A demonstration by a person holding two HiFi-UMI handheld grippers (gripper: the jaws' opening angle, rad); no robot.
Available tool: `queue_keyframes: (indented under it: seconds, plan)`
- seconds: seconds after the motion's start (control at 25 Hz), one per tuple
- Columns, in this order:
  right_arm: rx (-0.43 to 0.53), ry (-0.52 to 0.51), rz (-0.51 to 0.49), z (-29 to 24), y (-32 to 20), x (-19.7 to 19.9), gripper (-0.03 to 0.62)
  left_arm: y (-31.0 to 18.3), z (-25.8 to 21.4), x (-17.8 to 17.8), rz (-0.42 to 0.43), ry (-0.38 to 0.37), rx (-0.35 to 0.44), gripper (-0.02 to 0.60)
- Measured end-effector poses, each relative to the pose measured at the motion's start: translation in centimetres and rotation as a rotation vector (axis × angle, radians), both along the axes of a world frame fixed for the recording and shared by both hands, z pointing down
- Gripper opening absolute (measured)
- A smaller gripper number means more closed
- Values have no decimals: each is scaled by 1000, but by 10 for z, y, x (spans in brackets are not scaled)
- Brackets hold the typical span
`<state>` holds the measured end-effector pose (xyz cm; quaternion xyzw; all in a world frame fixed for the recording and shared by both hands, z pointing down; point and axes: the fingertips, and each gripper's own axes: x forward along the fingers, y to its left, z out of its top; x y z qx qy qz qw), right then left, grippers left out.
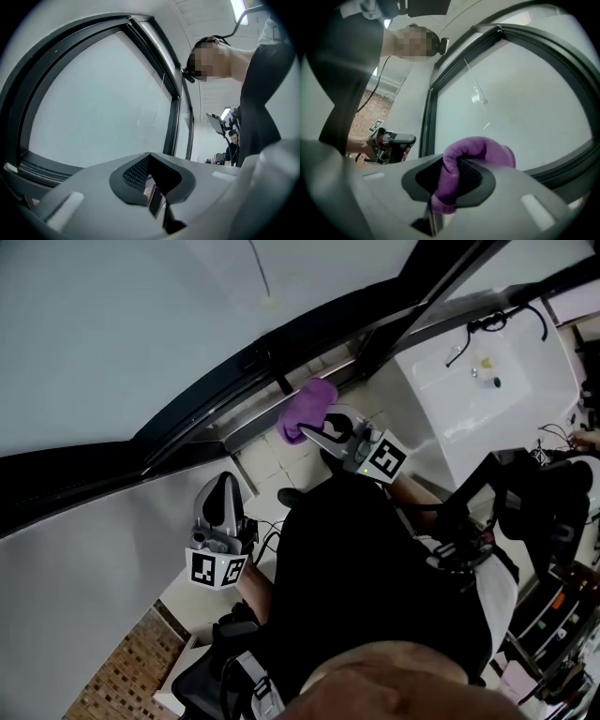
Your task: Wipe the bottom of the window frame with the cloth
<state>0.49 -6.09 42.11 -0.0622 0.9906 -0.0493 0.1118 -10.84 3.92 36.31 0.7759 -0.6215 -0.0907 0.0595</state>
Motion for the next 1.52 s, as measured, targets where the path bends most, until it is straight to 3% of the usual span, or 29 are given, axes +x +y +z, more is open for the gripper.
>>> queue_keyframes:
  seconds: [0.16, 0.28, 0.44, 0.56, 0.8, 0.96, 1.04, 1.12, 1.2, 1.28, 1.32, 1.4, 1.52]
  plan:
    - [75, 124, 166, -18, -55, -3, 64, 3, 3, 0, 2, 8, 4, -9]
    - [147, 289, 235, -32, -98, -47, 64, 9, 5, -4, -14, 10, 13, -9]
    - [263, 616, 207, -10, -149, -109, 64, 10, -6, -1, -55, 3, 20, -9]
    - [282, 735, 163, 3, -147, -115, 63, 18, -8, -5, -84, 5, 20, -9]
    - [342, 763, 140, -7, -110, -77, 63, 13, -8, -10, -79, 14, 10, -9]
    - [317, 761, 132, 8, -71, -36, 63, 1, -2, -7, -35, 17, 0, -9]
    - [238, 799, 64, 37, -50, -14, 63, -3, 1, -5, -16, 18, -4, -9]
    - [93, 786, -43, 69, -29, 4, 64, -6, 3, -2, -2, 17, -8, -9]
    - [-64, 685, -93, 79, -24, 17, 64, -7, 3, 0, 6, 14, -13, -9]
    - [-91, 571, -33, 64, -42, 22, 64, -6, 1, 0, 6, 10, -16, -9]
    - [-35, 540, 23, 53, -59, 19, 64, -5, 0, 0, 3, 9, -16, -9]
    - [167, 543, 126, 36, -95, 2, 64, -3, -1, 1, -6, 5, -17, -9]
    - [524, 644, 166, 33, -132, -43, 64, 1, -6, 6, -15, -9, -13, -9]
